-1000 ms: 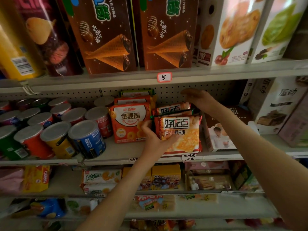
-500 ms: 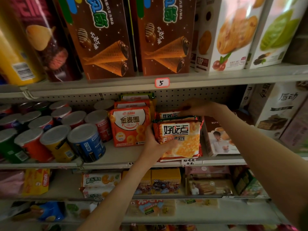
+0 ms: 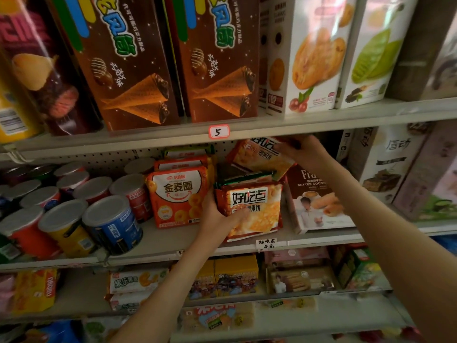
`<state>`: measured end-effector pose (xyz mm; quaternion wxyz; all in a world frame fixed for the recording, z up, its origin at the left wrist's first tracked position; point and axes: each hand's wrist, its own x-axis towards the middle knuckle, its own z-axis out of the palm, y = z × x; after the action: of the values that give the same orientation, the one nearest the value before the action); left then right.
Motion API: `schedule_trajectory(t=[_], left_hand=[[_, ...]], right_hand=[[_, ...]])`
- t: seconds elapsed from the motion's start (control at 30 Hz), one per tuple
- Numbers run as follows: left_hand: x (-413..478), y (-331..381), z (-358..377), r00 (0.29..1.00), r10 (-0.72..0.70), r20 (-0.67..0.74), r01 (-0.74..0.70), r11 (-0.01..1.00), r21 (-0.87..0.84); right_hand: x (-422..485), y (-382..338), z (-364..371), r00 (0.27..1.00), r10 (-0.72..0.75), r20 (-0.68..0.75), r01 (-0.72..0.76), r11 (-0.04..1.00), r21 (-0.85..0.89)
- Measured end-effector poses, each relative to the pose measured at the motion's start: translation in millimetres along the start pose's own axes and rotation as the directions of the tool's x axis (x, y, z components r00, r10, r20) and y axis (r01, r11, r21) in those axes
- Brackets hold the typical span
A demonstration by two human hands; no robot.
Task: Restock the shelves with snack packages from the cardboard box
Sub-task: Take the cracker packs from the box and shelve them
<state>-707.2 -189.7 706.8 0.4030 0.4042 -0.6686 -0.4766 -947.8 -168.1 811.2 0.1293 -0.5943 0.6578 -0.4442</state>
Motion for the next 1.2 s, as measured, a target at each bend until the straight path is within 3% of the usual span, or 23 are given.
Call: schedule_trajectory(t=[0.23,0.57,0.7,0.83,0.97,1.2], left_hand=[[9.0,1.8,11.8,0.997,0.055,-0.056,-0.055,0.998,0.004],[17.0,1.2,25.8,0.995,0.042,-0.09,-0.038,0.998,0.051],[16.3,1.0,28.4,0.995,0.038,-0.087,-0.031,0.997,0.077],[17.7,4.0,28.5,0.995,0.014,-0.098,-0.006,0.996,0.085],[25.8,11.8,29.5,0.995,-0.053,-0.087,0.057,0.997,0.05],[40.7,26.2,21.2,0.975,-0.223,-0.022,0.215,0.958,-0.189]], right_hand=[[-16.8,3.9,-17.7,0.958,0.121,-0.258,-0.066,0.975,0.212],[-30.3,2.8,-27.9,0.942,0.195,-0.275,-0.093,0.934,0.344],[-34.3,9.1,-30.9,0.901,0.303,-0.312,-0.149,0.89,0.432],[-41.1,12.4,-36.5,0.864,0.422,-0.275,-0.187,0.776,0.602],[-47.9,7.4,-42.5,0.891,0.426,-0.157,-0.224,0.714,0.664],[-63.2,2.6,-36.8,0.96,0.256,0.111,-0.279,0.852,0.443]])
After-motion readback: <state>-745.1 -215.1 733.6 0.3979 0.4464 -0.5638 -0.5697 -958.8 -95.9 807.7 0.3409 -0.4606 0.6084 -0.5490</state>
